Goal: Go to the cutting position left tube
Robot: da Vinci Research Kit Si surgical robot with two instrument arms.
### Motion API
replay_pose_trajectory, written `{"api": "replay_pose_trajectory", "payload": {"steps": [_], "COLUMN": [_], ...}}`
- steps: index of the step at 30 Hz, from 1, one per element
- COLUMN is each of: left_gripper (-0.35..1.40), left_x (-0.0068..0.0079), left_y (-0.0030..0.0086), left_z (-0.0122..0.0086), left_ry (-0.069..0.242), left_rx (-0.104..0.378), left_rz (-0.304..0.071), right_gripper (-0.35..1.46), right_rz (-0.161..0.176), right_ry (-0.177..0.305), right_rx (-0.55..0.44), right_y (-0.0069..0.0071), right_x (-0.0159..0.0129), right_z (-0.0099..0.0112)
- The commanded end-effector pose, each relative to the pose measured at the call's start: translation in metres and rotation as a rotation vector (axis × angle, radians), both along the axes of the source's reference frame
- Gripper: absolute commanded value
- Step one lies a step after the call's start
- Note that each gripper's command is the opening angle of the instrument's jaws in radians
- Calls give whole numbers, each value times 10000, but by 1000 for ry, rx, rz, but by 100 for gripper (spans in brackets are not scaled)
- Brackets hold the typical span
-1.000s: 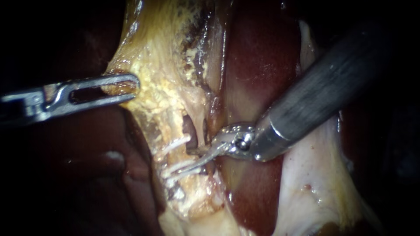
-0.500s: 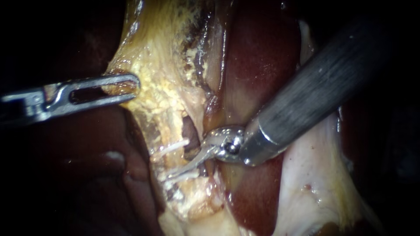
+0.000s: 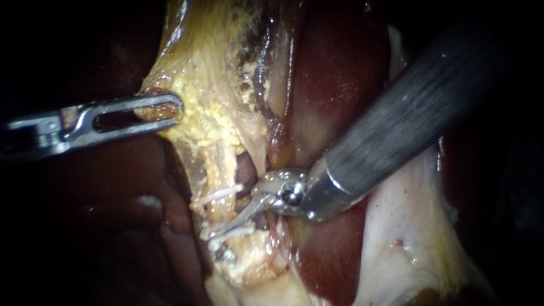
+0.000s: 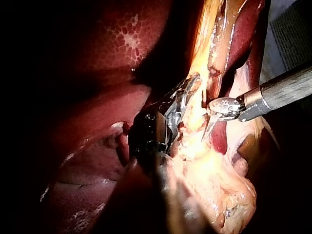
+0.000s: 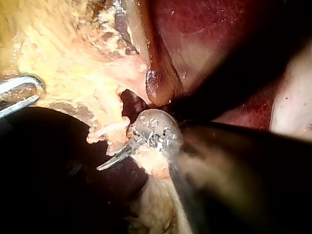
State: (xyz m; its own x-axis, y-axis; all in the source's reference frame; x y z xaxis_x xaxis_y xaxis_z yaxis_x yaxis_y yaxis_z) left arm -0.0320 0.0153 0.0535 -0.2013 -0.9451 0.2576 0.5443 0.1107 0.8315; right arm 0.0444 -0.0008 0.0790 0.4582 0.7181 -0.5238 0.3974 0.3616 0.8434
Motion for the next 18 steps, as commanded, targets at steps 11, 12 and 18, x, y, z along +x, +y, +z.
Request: {"api": "replay_pose_trajectory", "payload": {"steps": [11, 12, 18], "left_gripper": [-35, -35, -35], "left_x": [-1, -1, 0], "left_y": [1, 1, 3], "left_z": [3, 3, 6], "left_ry": [1, 1, 1], "left_rx": [0, -1, -1], "left_rz": [-1, -1, -1], "right_gripper": [109, 109, 108], "right_rz": [16, 17, 18], "right_ry": [21, 19, 16], "right_rx": [21, 28, 41], "right_y": [-1, -1, 0], "right_x": [8, 8, 9], "right_z": [2, 2, 1]}}
